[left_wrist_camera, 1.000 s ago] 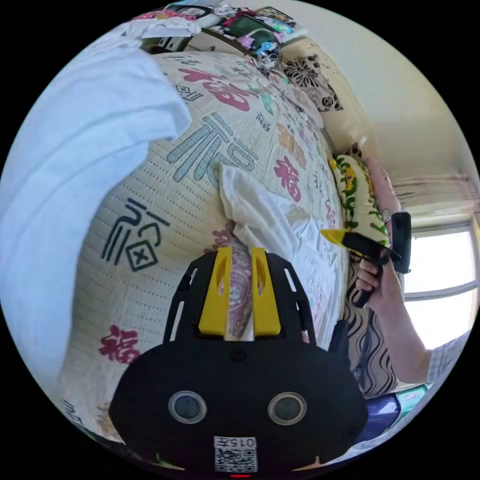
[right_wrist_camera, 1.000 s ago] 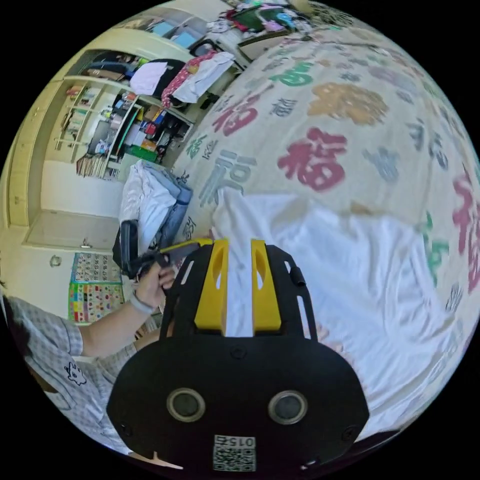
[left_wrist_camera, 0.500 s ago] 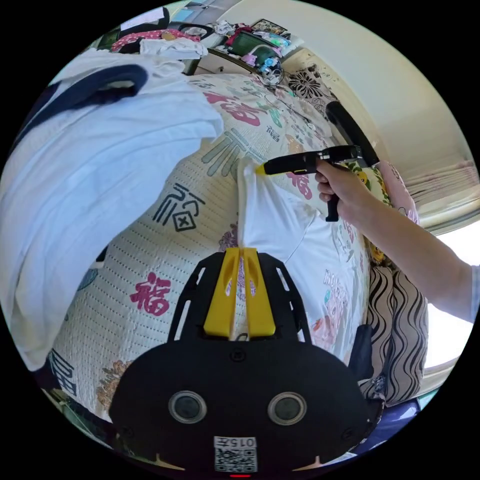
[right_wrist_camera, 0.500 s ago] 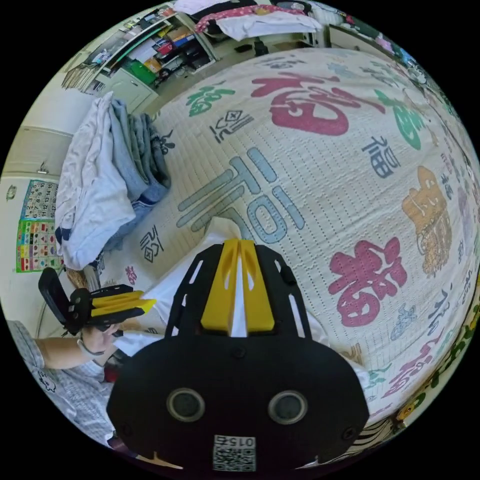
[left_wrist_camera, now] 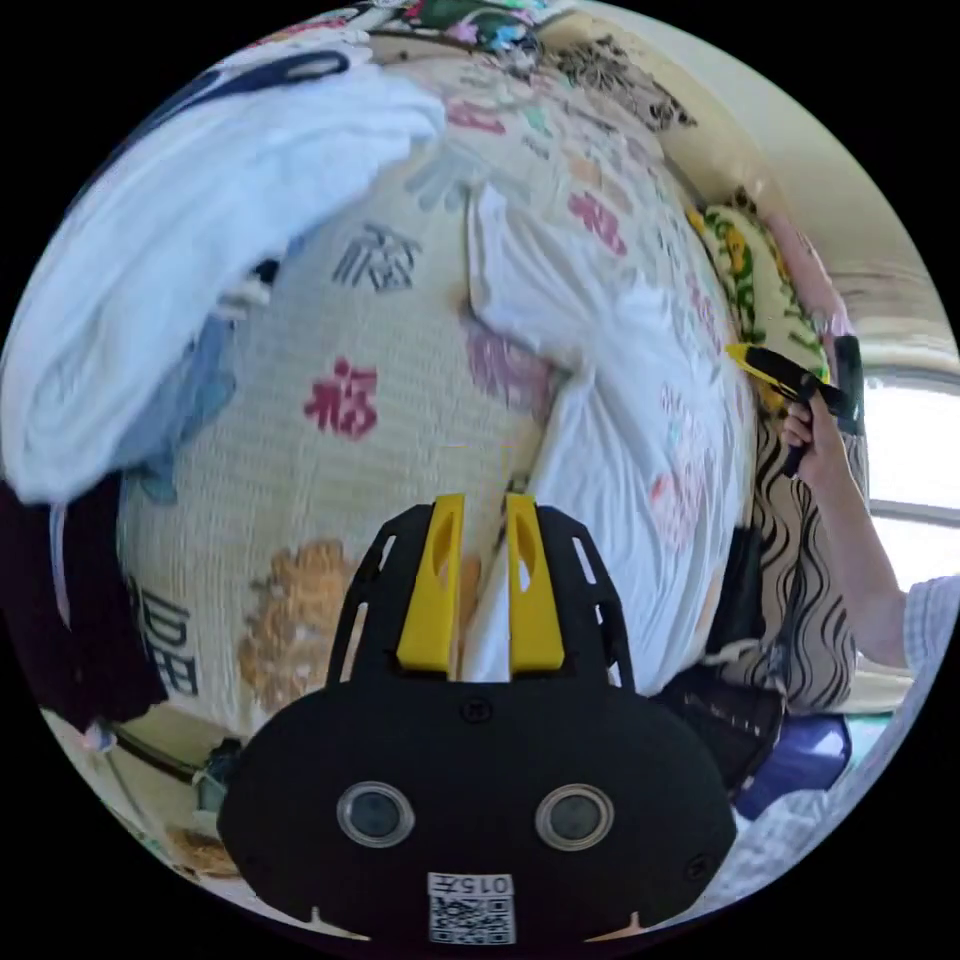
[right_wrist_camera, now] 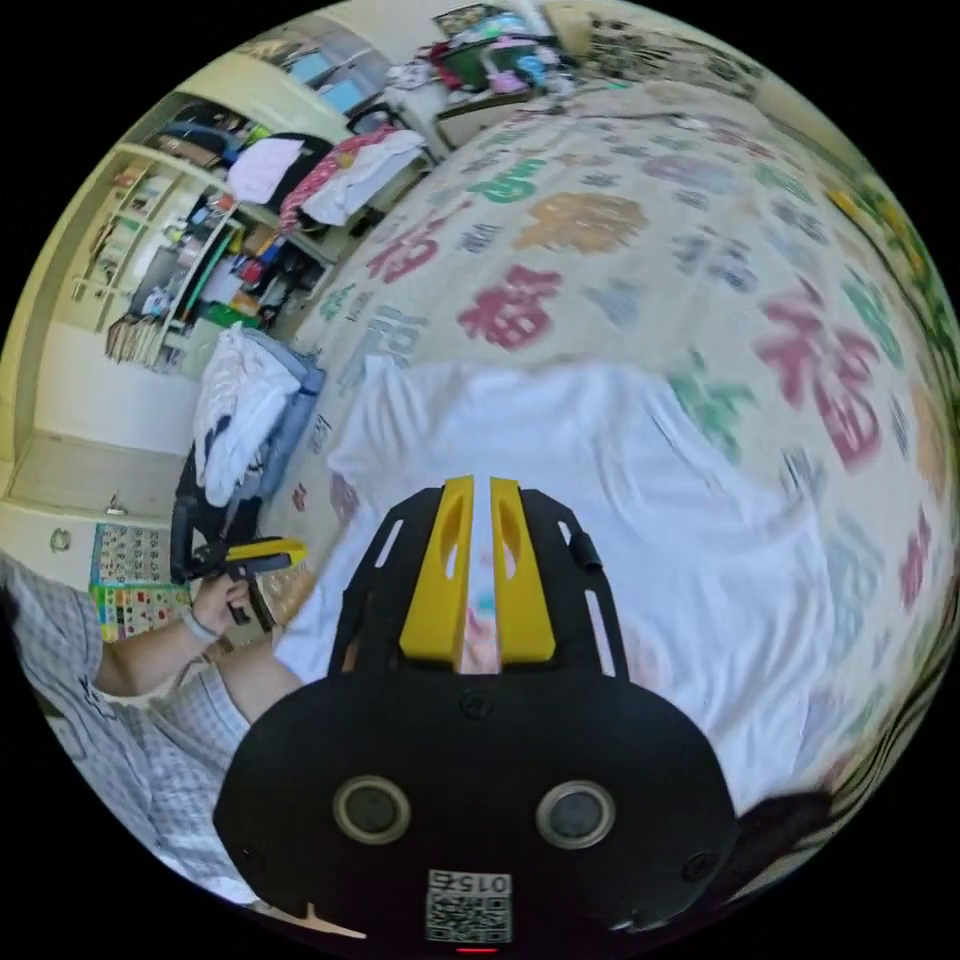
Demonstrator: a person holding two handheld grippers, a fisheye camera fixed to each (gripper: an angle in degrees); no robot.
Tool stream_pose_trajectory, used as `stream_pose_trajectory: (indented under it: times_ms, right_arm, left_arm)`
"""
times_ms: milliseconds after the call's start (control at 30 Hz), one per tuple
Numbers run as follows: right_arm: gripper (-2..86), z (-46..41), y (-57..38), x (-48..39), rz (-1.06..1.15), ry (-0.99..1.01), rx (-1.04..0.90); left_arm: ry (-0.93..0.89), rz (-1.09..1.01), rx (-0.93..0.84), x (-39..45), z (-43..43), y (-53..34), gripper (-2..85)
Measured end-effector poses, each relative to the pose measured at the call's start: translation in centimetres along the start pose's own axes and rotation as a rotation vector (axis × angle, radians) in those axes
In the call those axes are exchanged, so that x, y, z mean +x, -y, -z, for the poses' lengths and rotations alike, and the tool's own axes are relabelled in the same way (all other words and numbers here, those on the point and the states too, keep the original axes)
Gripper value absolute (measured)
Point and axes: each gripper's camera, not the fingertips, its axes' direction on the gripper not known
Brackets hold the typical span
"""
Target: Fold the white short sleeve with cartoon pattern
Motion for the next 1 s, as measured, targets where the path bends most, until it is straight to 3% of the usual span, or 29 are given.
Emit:
stream_pose_trajectory:
  times_ms: [200,300,467,567,833,1000]
  right_arm:
    - [9.1,-2.1,-26.1,6.4,-0.545,-0.004,-0.258]
    - [9.9,-5.7,-35.1,6.5,-0.709,0.123,-0.35]
    - [4.0,-9.7,-41.0,6.0,-0.743,0.162,-0.369]
    - [0.3,-10.0,-42.8,5.5,-0.68,0.193,-0.389]
    - [0.8,-11.7,-50.9,4.6,-0.774,0.202,-0.315]
    - [2.7,-13.4,-55.5,3.2,-0.815,0.169,-0.397]
  left_arm:
    - [0.078,-0.096,-0.306,2.3,-3.0,-6.9,9.5]
    - [0.131,-0.116,-0.282,3.8,-3.4,-8.6,9.0]
    - [0.177,-0.172,-0.384,6.2,-4.0,-10.7,2.9]
    - [0.276,-0.236,-0.342,7.8,-3.1,-12.6,1.6]
    - [0.307,-0.211,-0.328,10.3,-1.6,-17.9,2.2]
    - [0.33,-0.186,-0.35,12.9,-1.2,-22.2,5.7]
